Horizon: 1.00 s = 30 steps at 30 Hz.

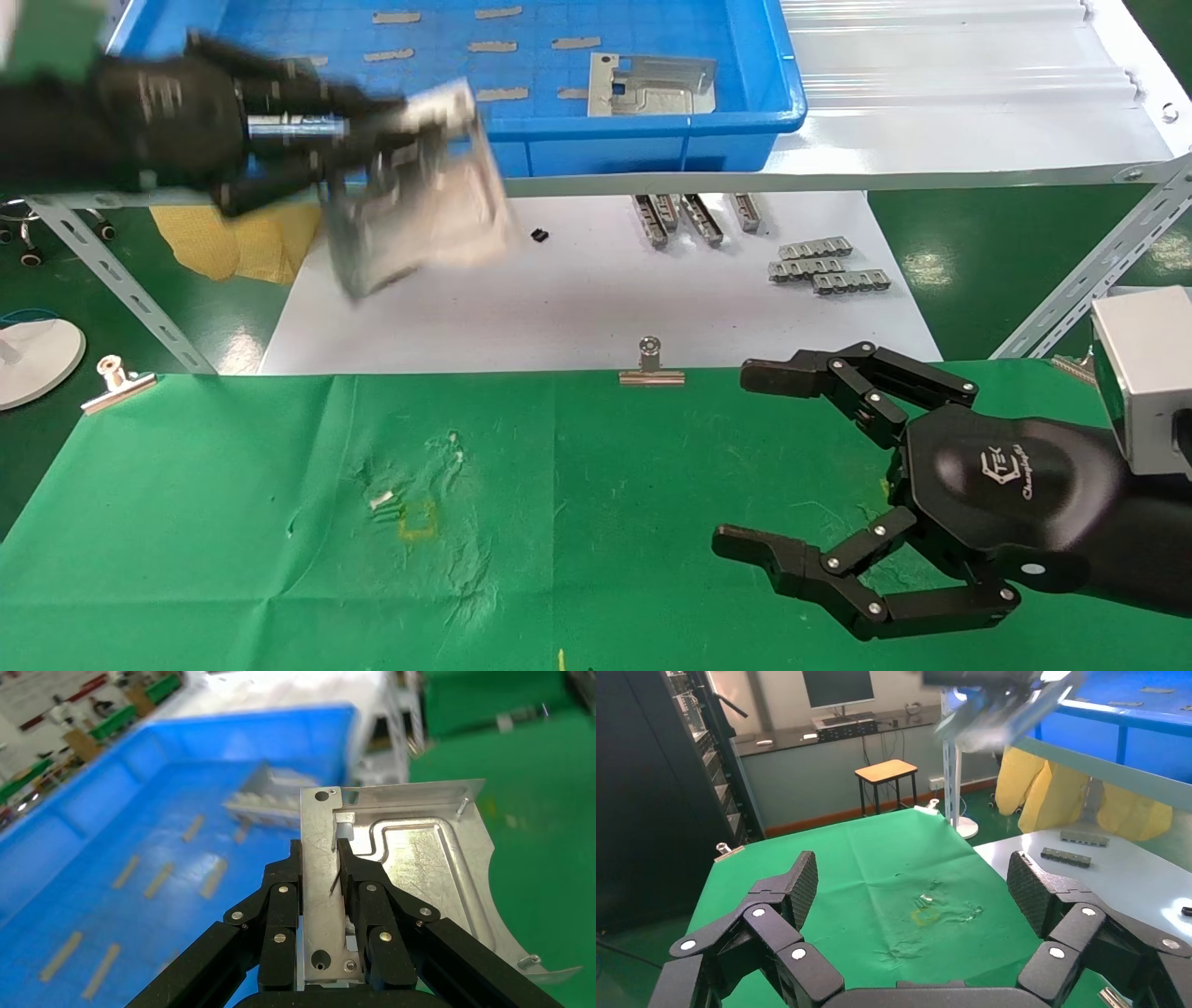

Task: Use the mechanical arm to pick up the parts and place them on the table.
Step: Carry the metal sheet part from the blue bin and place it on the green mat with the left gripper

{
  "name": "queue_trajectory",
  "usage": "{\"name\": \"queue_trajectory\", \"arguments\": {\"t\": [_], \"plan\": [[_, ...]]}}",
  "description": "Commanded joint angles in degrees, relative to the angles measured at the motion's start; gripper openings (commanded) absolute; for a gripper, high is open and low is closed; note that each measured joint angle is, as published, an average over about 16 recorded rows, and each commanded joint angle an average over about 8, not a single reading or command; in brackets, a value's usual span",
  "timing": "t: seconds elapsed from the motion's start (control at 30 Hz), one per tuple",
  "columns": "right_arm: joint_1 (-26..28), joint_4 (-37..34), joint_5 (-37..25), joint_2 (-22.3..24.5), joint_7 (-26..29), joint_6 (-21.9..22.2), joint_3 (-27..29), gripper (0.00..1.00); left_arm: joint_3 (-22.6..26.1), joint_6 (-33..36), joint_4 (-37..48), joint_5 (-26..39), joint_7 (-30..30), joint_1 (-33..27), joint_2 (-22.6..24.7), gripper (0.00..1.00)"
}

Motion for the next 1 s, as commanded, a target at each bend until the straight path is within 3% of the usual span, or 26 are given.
{"name": "queue_trajectory", "arguments": {"t": [0.03, 0.17, 0.3, 0.73, 0.8, 1.0], "plan": [[0.0, 0.0, 0.0, 0.0, 0.0, 0.0, 0.0, 1.00, 1.1, 0.5, -4.0, -1.3, 1.6, 2.3, -1.8, 0.00], [0.0, 0.0, 0.0, 0.0, 0.0, 0.0, 0.0, 1.00, 6.1, 0.0, -12.5, -5.2, 3.3, 8.2, -5.3, 0.00], [0.0, 0.0, 0.0, 0.0, 0.0, 0.0, 0.0, 1.00, 10.8, -0.6, -15.2, -5.5, 6.3, 11.3, -6.3, 0.00], [0.0, 0.0, 0.0, 0.0, 0.0, 0.0, 0.0, 1.00, 18.3, -2.7, -3.0, 0.0, 17.0, 11.9, -0.8, 0.01], [0.0, 0.0, 0.0, 0.0, 0.0, 0.0, 0.0, 1.00, 18.6, -2.9, -0.7, 0.4, 18.5, 11.7, 0.1, 0.14], [0.0, 0.0, 0.0, 0.0, 0.0, 0.0, 0.0, 1.00, 19.4, -3.6, 5.1, 1.5, 22.5, 11.2, 2.8, 0.88]]}}
